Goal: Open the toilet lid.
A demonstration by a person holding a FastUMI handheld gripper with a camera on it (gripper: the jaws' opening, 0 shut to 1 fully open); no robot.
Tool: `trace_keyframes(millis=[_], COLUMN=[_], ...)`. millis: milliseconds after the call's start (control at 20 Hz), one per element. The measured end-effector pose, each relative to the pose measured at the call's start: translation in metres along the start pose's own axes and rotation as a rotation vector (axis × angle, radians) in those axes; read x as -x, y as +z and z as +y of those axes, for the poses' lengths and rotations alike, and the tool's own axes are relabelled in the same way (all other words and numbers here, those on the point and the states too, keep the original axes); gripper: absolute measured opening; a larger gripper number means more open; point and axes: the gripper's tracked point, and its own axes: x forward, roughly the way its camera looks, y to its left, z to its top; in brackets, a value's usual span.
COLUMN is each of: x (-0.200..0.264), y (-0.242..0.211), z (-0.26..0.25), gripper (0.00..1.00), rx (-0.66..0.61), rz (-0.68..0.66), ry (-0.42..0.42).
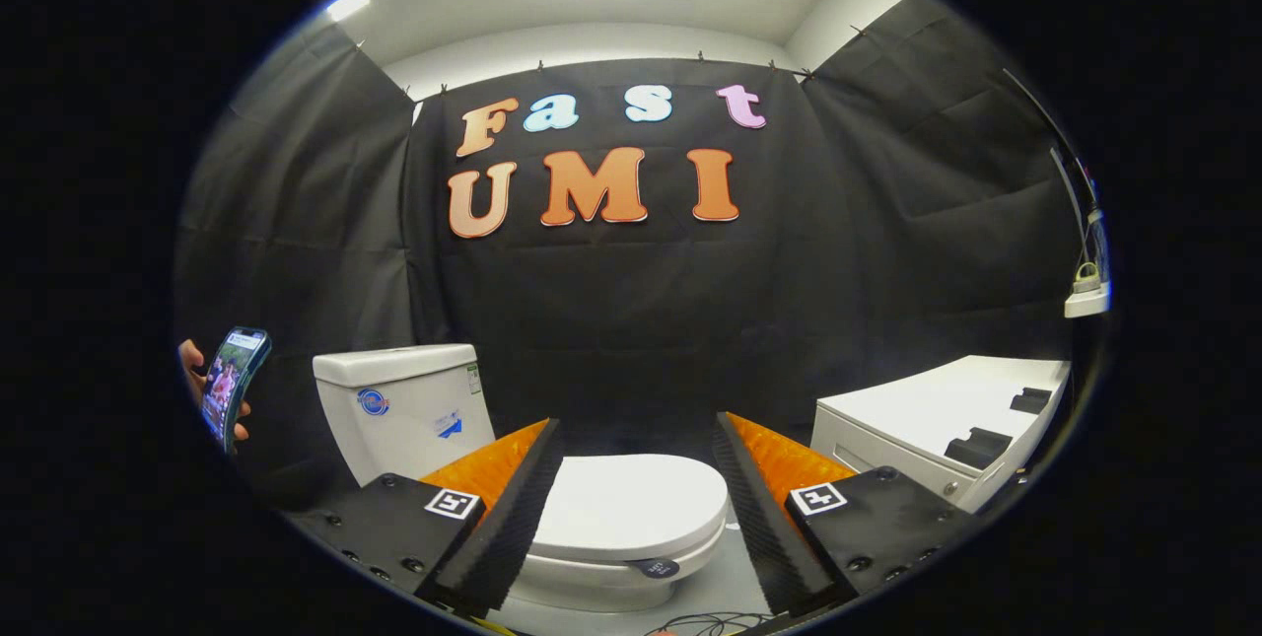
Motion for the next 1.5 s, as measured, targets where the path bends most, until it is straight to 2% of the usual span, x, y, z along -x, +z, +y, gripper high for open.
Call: trace_keyframes(millis=[150,300,750,850,1000,1200,1500], x=[-0.001,-0.001,-0.042,-0.059,-0.081,-0.094,-0.101], y=[-0.010,-0.020,-0.069,-0.089,-0.134,-0.212,-0.268], z=[-0.015,-0.021,-0.042,-0.047,-0.056,-0.078,-0.078], gripper=[0.99,1.00,0.98,0.98,0.99,0.98,0.99], rx=[-0.022,-0.075,-0.339,-0.414,-0.599,-0.798,-0.845], rz=[0.017,0.047,0.135,0.174,0.254,0.401,0.547], ry=[-0.028,-0.020,0.032,0.047,0.067,-0.010,-0.028])
